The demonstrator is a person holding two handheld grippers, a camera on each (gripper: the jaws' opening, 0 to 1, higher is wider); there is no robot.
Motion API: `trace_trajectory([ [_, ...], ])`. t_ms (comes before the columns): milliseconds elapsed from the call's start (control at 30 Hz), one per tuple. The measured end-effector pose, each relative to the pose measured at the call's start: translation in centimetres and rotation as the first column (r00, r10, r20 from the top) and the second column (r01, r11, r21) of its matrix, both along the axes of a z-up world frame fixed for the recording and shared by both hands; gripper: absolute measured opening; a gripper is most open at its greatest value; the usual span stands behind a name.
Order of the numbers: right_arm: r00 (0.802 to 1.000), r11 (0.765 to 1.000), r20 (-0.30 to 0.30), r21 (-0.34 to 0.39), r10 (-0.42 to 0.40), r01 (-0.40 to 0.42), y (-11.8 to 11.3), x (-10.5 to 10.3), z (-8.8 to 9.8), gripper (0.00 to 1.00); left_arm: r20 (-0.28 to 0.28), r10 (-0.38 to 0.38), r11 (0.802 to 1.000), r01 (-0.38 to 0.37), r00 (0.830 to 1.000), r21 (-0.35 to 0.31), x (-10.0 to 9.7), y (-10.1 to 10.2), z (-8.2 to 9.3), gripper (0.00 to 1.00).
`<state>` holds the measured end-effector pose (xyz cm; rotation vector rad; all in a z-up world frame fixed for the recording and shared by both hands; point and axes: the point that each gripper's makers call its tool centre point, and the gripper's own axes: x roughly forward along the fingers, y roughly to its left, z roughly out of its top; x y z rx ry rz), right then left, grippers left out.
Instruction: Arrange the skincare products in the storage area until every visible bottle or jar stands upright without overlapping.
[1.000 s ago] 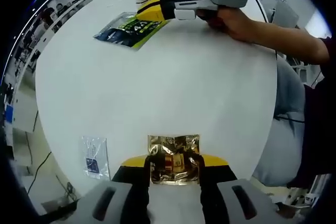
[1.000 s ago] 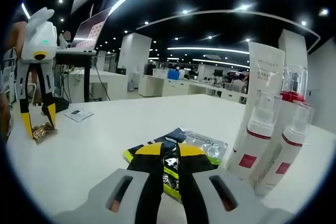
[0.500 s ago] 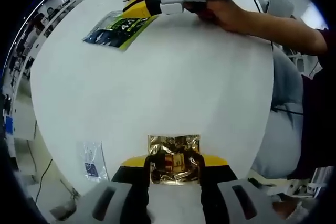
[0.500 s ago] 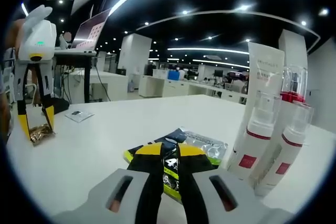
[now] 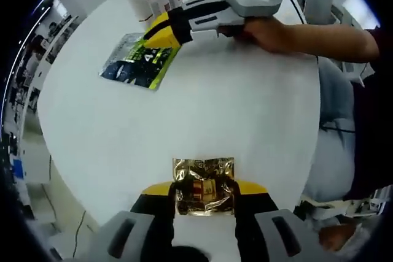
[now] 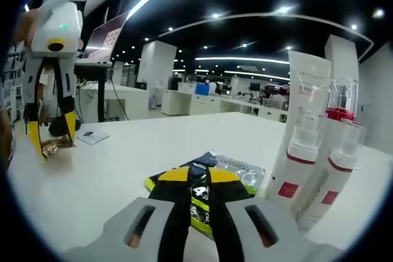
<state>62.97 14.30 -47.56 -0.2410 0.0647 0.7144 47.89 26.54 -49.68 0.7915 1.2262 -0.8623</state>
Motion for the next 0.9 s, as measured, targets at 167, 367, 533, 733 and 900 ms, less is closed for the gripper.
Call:
trace_trajectory([
  [167, 1.0, 1.0, -0.002, 0.008, 0.001, -0.001, 0.0, 0.1, 0.1, 0.09, -0.001, -0.024, 1.0, 0.024, 1.0, 0.015, 1.9, -0.9, -0.1, 0.38],
  [367, 1.0, 1.0, -0.015, 0.011, 0.009, -0.009, 0.3, 0.0, -0.1, 0.09, -0.033, -0.086, 0.993, 0.088, 0.996, 0.081, 3.7, -0.7, -0.9, 0.38],
  [533, 1.0, 0.999, -0.023, 0.036, 0.0, 0.001, 0.1, 0.1, 0.1, 0.1, -0.022, -0.1, 0.988, 0.102, 0.995, 0.118, 5.9, -0.7, -0.4, 0.38],
  [733, 1.0, 0.999, -0.019, 0.047, -0.008, 0.009, -0.2, 0.1, 0.3, 0.1, -0.006, -0.146, 0.976, 0.145, 0.989, 0.164, 8.6, -1.1, 0.3, 0.38],
  [900, 1.0, 0.998, -0.017, 0.062, -0.021, 0.022, -0.4, 0.2, 0.5, 0.1, -0.009, -0.164, 0.97, 0.162, 0.986, 0.182, 10.2, -1.3, 0.7, 0.38],
])
